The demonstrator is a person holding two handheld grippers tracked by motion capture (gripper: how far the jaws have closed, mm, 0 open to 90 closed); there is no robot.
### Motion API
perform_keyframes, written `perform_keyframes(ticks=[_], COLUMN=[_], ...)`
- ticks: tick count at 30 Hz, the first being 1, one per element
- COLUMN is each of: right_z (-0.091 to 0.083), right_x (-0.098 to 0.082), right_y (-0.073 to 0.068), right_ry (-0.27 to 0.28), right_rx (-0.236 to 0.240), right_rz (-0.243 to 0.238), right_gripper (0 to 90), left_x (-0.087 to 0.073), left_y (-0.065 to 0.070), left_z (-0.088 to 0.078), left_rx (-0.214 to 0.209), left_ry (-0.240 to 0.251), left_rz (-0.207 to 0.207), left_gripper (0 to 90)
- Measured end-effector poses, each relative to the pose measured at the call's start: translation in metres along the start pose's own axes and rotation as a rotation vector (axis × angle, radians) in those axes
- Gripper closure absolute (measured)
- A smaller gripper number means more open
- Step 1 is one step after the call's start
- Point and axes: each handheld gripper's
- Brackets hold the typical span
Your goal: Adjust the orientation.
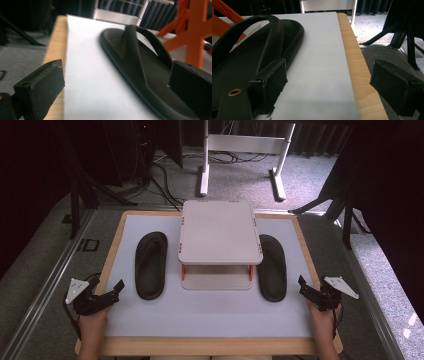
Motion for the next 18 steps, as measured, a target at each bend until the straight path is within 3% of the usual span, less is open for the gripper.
perform_keyframes(ticks=[7, 18], right_z=[0.001, 0.001], right_x=[0.0, 0.0], right_y=[0.001, 0.0], right_ry=[-0.006, -0.008], right_rx=[-0.005, 0.002], right_rz=[0.008, 0.003], right_gripper=[13.2, 13.9], left_x=[0.011, 0.044], left_y=[0.002, 0.011], left_z=[0.009, 0.025], left_rx=[-0.008, -0.073], left_ry=[-0.089, -0.216], left_rz=[0.027, 0.075], left_gripper=[1.0, 1.0])
Point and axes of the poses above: each handheld gripper's, and its own axes: z roughly forward along the jaws, x roughly out of its top, y roughly to its right, and after that the axes turned 13 degrees about y, right-handed
